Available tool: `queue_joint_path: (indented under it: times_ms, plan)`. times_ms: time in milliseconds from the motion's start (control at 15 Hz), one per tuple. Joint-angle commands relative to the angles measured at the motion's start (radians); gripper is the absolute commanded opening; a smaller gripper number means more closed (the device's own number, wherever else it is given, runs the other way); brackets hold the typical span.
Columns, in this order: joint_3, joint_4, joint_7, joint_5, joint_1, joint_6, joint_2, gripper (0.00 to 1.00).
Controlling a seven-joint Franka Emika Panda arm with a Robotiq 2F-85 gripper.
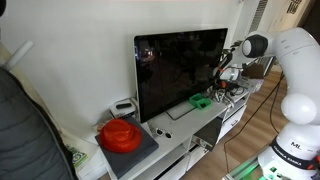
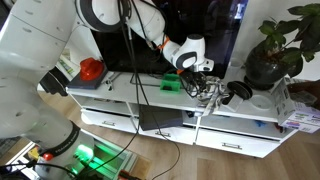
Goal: Use the grey towel to wipe the TV and put it on the TV stand to the left
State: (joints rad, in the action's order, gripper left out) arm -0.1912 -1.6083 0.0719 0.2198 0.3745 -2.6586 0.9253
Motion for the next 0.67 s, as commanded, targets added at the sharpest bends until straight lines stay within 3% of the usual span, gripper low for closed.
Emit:
queue_joint_path:
  times_ms: [0, 600]
  plan:
    - [0.024, 0.13, -0.011, -0.017, 0.022, 0.01, 0.11, 1.0]
    - [0.011, 0.348, 0.003, -0.03, 0.042, 0.065, 0.285, 1.0]
